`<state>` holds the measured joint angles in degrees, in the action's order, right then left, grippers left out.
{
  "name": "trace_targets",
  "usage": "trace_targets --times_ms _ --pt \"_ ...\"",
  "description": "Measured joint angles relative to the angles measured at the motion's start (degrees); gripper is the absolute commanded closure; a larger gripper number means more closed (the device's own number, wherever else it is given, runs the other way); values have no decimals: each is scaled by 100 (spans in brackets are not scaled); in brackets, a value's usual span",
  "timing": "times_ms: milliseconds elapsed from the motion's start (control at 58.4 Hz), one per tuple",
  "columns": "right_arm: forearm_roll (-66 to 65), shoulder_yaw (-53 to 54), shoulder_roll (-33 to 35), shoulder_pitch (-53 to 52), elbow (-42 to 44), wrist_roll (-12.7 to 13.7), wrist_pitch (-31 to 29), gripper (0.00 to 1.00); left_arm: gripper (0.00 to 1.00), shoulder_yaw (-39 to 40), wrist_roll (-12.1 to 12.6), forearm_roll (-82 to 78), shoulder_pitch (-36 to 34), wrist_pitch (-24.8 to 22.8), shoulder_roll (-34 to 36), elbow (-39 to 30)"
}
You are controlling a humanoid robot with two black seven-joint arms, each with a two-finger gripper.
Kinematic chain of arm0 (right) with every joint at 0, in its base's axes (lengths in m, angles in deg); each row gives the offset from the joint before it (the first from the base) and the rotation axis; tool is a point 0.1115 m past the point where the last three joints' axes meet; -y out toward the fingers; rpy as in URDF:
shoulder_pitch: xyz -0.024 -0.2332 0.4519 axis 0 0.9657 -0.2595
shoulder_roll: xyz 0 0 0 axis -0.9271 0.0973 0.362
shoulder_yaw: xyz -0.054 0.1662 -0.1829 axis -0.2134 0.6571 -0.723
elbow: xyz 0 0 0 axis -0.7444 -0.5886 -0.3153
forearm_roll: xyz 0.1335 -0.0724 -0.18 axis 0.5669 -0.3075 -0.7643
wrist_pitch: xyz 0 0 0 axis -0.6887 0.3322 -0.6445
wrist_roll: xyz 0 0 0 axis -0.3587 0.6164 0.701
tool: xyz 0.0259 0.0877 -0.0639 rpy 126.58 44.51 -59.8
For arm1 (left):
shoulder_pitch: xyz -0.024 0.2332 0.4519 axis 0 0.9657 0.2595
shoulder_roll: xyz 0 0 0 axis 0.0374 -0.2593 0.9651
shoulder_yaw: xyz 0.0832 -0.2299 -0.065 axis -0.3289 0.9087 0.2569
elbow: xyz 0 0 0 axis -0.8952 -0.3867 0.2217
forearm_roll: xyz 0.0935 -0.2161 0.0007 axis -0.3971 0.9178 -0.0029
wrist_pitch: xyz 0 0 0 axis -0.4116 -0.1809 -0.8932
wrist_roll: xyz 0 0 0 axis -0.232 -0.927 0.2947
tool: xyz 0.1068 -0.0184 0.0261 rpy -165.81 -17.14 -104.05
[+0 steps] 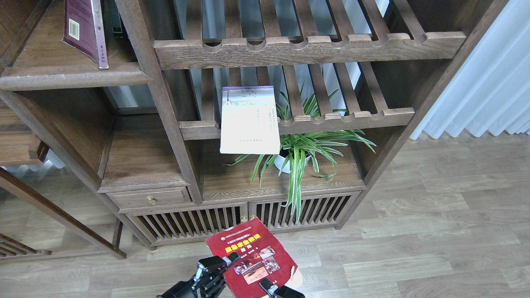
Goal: Organize books on shelf
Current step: 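Carry the red-and-white book with the left gripper up to the upper shelf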
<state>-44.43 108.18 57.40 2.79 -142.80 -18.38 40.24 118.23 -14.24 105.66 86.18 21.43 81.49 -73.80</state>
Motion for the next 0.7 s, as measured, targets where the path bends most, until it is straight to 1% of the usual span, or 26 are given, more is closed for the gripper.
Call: trace_targets --times_ms 188,411,548,685,702 --pt "-232 15 -7 0 318 8 0 12 94 595 165 -303 158 0 1008 -835" --pt "-245 14 -18 -9 439 8 0 11 94 1391 384 -563 664 0 2239 -1932" --pt "-239 10 -33 -40 529 7 0 10 94 2125 419 -662 837 0 2867 -2080" --pt "-235 -21 -53 -66 656 7 -1 10 94 2830 321 -665 826 0 3293 -2091" --pt "-235 -33 -60 -76 708 7 -1 10 94 3038 286 -665 782 0 3412 -2095"
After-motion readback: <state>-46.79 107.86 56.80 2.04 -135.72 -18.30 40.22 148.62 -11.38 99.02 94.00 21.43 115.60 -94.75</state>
